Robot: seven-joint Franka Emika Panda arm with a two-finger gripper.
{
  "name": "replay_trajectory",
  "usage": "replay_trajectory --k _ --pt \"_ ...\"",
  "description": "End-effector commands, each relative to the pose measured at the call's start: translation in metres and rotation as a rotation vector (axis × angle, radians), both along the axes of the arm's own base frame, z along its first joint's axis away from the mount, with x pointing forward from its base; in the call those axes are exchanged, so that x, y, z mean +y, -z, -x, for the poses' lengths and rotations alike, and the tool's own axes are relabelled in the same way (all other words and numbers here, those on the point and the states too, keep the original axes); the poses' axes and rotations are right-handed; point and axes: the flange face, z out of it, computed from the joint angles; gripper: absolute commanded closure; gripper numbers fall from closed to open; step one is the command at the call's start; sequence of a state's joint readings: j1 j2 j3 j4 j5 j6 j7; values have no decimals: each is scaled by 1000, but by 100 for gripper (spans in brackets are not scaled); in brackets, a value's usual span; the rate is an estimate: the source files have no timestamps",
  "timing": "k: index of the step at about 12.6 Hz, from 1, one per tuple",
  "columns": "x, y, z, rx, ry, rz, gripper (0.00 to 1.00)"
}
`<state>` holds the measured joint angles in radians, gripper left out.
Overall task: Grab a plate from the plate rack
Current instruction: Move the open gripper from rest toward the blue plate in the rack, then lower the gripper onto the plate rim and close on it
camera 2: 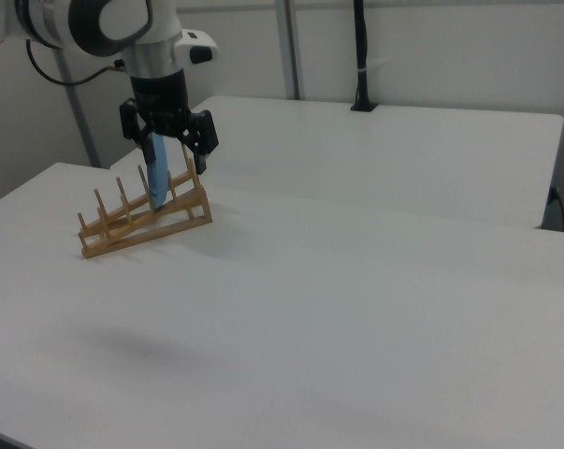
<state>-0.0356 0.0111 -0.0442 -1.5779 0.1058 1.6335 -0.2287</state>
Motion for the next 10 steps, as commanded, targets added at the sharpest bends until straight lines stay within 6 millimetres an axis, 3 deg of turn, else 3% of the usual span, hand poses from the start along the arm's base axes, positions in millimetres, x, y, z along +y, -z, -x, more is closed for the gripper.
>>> replay_trajectory --k 1,4,7,10 --pt "50 -18 -26 -181 -6 40 0" --pt "106 -12 -58 -346 165 -25 0" --pt "190 24 -80 -434 242 -44 0" --pt "233 54 -93 -533 341 -26 0"
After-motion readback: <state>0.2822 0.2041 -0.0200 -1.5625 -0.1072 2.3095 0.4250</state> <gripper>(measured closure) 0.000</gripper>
